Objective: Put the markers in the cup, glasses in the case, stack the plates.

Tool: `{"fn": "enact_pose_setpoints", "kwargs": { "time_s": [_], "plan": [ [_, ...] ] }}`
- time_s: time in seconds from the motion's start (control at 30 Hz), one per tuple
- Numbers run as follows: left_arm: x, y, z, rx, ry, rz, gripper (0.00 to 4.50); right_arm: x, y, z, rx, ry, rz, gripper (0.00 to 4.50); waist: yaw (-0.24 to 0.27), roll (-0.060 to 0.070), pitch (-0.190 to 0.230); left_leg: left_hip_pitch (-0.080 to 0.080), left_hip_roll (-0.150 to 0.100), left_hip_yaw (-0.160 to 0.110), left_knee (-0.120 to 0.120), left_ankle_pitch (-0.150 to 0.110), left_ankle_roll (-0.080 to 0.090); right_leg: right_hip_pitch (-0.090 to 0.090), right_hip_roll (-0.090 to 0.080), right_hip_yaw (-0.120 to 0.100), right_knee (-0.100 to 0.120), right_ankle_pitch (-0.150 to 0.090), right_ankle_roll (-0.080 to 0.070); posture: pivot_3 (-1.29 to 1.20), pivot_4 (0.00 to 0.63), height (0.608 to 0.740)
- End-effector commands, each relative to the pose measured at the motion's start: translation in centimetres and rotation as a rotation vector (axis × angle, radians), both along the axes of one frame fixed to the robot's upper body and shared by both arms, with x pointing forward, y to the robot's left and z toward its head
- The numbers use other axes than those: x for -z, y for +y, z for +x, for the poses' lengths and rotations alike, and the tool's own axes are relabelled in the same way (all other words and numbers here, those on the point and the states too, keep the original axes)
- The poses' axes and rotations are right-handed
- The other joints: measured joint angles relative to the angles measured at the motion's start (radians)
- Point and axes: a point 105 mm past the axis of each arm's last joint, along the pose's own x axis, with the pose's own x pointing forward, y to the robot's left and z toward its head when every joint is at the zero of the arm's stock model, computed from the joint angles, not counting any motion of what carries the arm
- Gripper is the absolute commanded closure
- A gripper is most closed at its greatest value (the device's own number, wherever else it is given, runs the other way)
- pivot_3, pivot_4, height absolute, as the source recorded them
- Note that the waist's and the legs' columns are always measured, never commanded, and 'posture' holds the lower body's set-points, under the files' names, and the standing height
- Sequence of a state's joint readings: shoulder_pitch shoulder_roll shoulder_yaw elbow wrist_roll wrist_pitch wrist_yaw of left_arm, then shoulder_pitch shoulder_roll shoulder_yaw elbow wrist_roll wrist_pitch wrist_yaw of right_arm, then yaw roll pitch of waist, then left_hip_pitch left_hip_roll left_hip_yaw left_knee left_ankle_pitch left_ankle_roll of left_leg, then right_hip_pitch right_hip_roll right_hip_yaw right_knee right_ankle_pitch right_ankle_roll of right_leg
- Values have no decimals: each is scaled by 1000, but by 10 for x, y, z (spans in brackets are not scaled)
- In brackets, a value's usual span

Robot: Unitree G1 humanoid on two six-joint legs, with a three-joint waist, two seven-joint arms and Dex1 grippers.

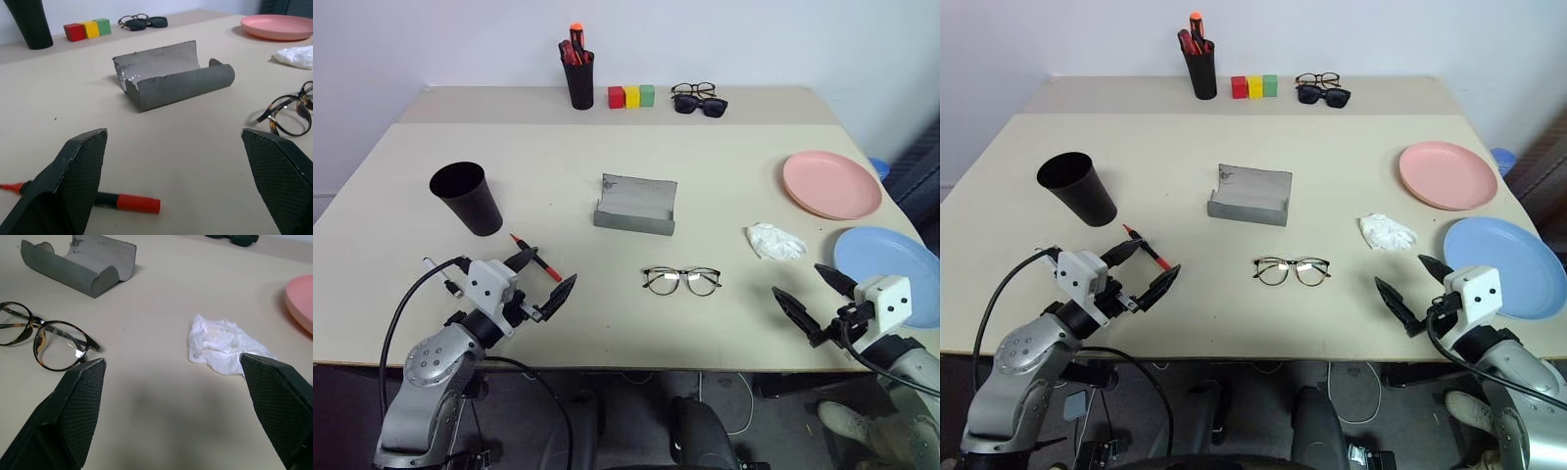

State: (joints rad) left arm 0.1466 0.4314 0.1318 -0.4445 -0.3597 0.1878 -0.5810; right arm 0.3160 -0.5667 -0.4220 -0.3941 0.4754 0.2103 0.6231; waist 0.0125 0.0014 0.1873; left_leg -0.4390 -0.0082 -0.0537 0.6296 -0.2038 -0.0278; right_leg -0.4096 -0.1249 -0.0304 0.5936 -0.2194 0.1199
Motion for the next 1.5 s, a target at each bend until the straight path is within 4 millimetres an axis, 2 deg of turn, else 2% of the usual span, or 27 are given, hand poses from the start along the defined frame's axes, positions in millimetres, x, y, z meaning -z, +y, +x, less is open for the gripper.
{"fn": "enact_pose_setpoints", "kwargs": {
  "time_s": [0.03,0.53,0.8,0.97,1.07,1.3,1.37,1.5],
  "plan": [
    [-7,-2,-1,13,-29,-9,0,-15,1,0,1,-49,-20,39,0,0,0,0,0,0,0,0,0,0,0,0,0,0,0,0,150,740],
    [-9,-4,3,-14,-36,-18,0,-18,1,9,-11,-66,-20,39,0,0,0,0,0,0,0,0,0,0,1,0,0,0,0,0,150,740],
    [-12,-5,7,-65,-38,-63,0,-20,8,16,-79,-82,-40,39,0,0,0,0,0,0,0,1,2,0,1,0,1,1,-1,0,150,740],
    [-18,3,20,-195,-22,-141,0,-29,35,17,-304,-113,-47,39,0,0,0,1,0,-1,2,2,3,0,3,0,2,1,-1,0,150,740],
    [-20,22,41,-442,33,-162,0,-40,59,19,-493,-159,-65,39,0,-1,0,1,1,-2,2,2,3,2,4,0,2,1,-1,0,150,740],
    [-22,54,75,-881,230,-248,0,-53,92,33,-752,-185,-91,39,1,-7,2,3,0,-5,3,3,3,4,6,0,5,1,0,0,150,740],
    [-22,54,81,-944,279,-256,0,-53,97,37,-787,-187,-104,39,1,-8,2,3,0,-5,3,3,3,4,7,0,6,1,0,0,150,740],
    [-22,41,86,-959,339,-273,0,-49,99,40,-818,-180,-114,39,2,-9,3,3,0,-5,3,4,2,4,7,0,6,3,2,0,150,740]
  ]
}}
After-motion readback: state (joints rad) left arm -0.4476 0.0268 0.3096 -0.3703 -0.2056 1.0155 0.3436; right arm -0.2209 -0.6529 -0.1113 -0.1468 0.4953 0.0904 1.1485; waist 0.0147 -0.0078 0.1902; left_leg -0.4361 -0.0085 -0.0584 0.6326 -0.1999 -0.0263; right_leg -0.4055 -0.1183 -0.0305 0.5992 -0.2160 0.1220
